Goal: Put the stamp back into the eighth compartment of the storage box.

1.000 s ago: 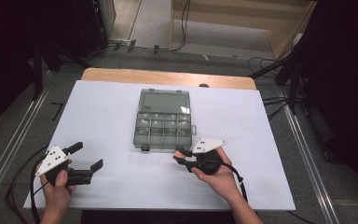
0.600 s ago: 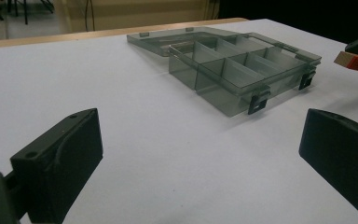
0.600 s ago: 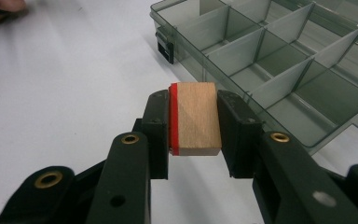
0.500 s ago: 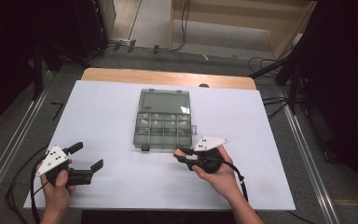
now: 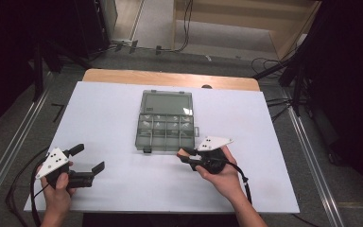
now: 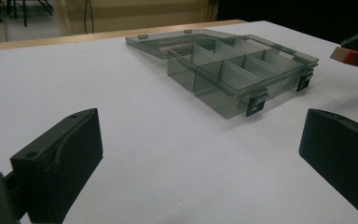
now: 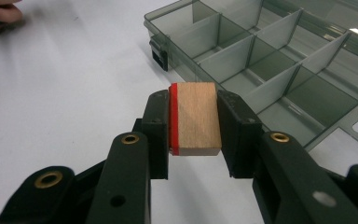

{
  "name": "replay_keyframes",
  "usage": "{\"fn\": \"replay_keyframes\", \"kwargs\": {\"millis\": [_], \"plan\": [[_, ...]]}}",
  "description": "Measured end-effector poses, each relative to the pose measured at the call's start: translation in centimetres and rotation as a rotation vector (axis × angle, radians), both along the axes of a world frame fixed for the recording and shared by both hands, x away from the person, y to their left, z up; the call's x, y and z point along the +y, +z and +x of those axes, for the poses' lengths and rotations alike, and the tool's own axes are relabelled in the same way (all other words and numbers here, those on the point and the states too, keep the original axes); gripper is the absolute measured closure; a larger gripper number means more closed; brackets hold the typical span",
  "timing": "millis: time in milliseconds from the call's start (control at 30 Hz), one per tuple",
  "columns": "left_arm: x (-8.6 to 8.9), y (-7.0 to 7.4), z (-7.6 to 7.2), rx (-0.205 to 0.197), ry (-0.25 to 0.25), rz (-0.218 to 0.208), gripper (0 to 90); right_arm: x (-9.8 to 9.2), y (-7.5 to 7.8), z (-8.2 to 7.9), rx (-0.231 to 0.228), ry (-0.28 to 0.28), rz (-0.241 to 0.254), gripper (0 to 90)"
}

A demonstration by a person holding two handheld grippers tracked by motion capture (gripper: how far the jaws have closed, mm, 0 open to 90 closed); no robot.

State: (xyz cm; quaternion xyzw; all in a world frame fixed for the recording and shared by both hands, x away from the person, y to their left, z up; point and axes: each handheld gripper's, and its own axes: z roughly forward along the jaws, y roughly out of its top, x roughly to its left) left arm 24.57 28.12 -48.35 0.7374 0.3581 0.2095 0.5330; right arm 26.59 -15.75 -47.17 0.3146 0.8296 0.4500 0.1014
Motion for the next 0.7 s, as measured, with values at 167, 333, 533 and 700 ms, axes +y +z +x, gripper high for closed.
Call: {"fn": "replay_keyframes", "kwargs": {"millis": [167, 333, 533, 700], "plan": [[0.04, 0.11, -0.05, -0.004, -0.001, -0.015, 0.0, -0.07, 0.24, 0.19, -0.004, -0.005, 0.001, 65.0], [0.03, 0.07, -0.05, -0.003, 0.002, -0.013, 0.0, -0.21, 0.33, 0.43, -0.002, -0.017, 0.003, 65.0], [0.01, 0.04, -0.04, -0.003, 0.001, -0.018, 0.0, -0.27, 0.56, 0.71, -0.001, -0.027, 0.009, 65.0], [0.01, 0.0, -0.02, 0.0, -0.001, -0.014, 0.0, -0.19, 0.69, 0.88, -0.008, -0.033, 0.004, 65.0]]}}
